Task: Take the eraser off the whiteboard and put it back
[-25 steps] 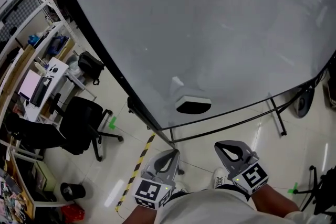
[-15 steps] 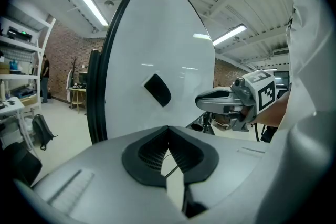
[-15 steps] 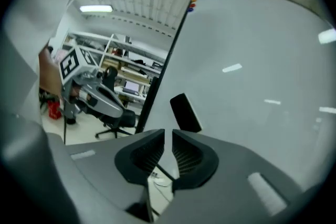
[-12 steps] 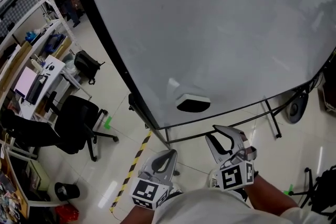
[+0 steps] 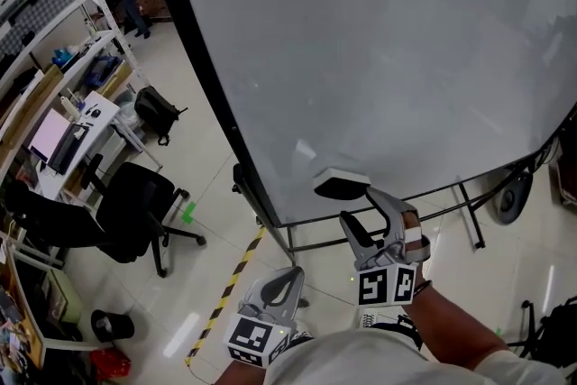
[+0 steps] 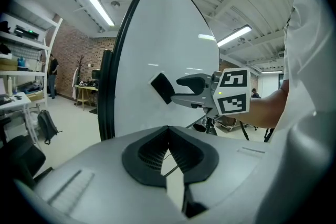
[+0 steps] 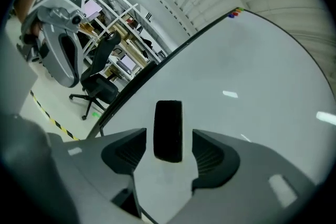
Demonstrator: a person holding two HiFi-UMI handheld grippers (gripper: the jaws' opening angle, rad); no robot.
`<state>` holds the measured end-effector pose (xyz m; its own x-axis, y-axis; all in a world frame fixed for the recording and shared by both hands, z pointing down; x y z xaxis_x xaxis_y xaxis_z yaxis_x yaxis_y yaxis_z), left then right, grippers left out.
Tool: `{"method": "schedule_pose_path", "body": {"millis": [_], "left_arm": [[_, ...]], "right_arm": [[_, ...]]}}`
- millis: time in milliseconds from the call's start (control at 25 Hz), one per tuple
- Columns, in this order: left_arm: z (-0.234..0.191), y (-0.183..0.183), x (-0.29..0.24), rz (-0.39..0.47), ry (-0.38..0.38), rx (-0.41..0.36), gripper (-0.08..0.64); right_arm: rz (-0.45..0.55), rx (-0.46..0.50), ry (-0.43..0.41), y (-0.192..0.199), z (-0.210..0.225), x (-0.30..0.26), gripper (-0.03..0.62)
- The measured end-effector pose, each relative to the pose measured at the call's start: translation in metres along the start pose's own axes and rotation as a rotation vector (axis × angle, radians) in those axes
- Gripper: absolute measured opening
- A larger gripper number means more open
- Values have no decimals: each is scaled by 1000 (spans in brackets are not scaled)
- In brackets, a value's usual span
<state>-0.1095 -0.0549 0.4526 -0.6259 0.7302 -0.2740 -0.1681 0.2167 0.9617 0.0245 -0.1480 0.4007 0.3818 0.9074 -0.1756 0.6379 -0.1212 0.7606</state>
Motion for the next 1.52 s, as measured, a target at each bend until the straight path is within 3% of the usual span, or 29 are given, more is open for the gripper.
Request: {"method": "schedule_pose_path", "body": {"millis": [200,760,920,1280,1520], "left_arm": [[3,3,2,-25,2,-40,17],[-1,6,18,-31,-27,0,17],[-1,8,20,-30,-32,4,17],[-4,8,22,-23,-43,6,17],[-2,7,17,-17,-39,2,17]], "right_arm": [[-8,62,40,-6,-4,-19,321],[-8,129,143,-13,-7,-50,321],[-13,130,173,-11,-5,-53,293],[-13,53,109,-12,-6,-46,247],[-14,53,84,-14,-5,-35,242]]}}
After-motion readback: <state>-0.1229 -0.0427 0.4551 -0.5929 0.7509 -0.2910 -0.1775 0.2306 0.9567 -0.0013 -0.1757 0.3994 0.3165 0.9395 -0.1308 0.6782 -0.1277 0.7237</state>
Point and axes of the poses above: the fingertips, and each gripper's own axes: x backward along the fingers, z to its right, y out of its underside, the point moved 5 cm from there along x, backward along the fingers, and after that the axes turned 9 degrees about -x, right-handed, at the moved point
